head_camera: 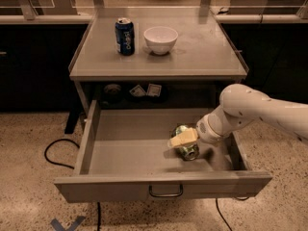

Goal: Place green can into top drawer

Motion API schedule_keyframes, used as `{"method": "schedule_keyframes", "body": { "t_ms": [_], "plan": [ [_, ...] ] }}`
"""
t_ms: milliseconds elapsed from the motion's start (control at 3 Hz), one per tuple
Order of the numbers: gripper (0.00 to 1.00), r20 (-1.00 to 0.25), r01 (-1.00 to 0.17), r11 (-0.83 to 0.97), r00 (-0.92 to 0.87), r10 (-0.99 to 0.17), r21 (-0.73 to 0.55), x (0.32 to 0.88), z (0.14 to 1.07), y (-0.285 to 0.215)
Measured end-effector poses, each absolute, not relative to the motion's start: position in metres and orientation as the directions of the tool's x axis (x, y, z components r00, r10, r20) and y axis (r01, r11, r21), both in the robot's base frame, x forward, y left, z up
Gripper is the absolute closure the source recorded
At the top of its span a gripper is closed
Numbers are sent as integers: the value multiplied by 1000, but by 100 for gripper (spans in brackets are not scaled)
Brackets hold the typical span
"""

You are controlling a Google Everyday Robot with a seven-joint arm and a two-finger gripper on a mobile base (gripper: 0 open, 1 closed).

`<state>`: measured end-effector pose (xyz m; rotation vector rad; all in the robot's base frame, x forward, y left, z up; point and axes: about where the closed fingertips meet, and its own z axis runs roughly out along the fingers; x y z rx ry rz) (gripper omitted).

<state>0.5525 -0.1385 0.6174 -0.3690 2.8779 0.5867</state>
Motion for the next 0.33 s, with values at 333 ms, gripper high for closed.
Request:
{"method": "schedule_keyframes", "body": {
  "t_ms": [333],
  "plan": [
    [0,-224,-276,891,-953,-205,360,552,617,-138]
  ]
}}
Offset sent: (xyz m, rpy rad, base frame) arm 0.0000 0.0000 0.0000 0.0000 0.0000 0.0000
